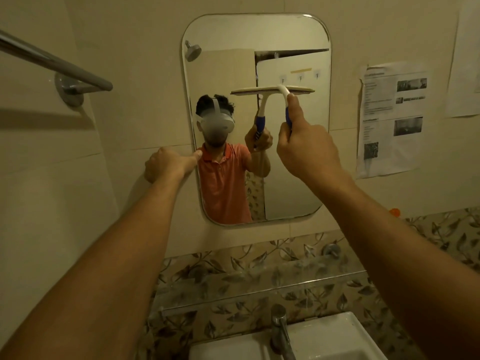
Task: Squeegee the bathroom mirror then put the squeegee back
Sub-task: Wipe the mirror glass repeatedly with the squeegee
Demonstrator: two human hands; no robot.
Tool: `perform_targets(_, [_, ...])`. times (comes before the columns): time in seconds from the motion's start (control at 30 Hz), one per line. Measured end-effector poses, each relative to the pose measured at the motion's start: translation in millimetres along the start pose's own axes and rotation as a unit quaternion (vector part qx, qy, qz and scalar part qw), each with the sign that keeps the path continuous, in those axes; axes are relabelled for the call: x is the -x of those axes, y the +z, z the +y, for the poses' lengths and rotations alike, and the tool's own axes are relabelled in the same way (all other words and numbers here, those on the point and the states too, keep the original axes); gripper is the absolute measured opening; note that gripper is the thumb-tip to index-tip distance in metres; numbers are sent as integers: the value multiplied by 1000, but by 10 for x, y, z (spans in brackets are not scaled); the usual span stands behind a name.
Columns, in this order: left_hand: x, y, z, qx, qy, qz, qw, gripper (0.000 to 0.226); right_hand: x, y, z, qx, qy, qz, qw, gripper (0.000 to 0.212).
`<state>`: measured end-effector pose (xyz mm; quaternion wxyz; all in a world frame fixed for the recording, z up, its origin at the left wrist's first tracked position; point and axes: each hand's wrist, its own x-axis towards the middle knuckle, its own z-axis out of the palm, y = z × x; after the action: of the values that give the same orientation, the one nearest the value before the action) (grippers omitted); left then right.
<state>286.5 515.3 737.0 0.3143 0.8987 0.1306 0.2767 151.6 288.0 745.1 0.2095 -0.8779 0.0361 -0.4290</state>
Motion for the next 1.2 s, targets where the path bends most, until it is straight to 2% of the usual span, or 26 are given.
perform_targets(0.4, [31, 3, 2, 1, 5, 9, 1000, 81, 1248, 888, 537, 6, 8, -23, 1000, 74])
perform_targets(0.57, [34, 14, -14, 7, 12, 7, 1000, 80, 1918, 1210, 808, 13, 41, -112, 993, 83])
perform_targets(0.7, [32, -9, -17, 9, 12, 0, 1000, 81, 2246, 1324, 996, 25, 98, -192, 976, 79])
perform_targets(0.8, [57, -19, -7, 9, 18, -2, 1000, 76, 2248, 1193, 975, 13, 108, -212, 971, 77])
perform_targets(0.87, [56, -33, 2, 3, 13, -4, 1000, 77, 2101, 975, 857, -10, 98, -198, 975, 81])
perform_targets(0.97, [53, -37, 15, -8, 7, -2, 1000, 76, 1650, 628, 665, -70, 78, -123, 987, 81])
perform_targets(1.07, [42, -20, 7, -10, 11, 3, 1000, 75, 1056, 247, 393, -73, 32, -37, 996, 70])
perform_targets(1.2, [24, -24, -1, -9, 13, 2, 1000, 76, 203, -269, 26, -72, 0, 20, 997, 60])
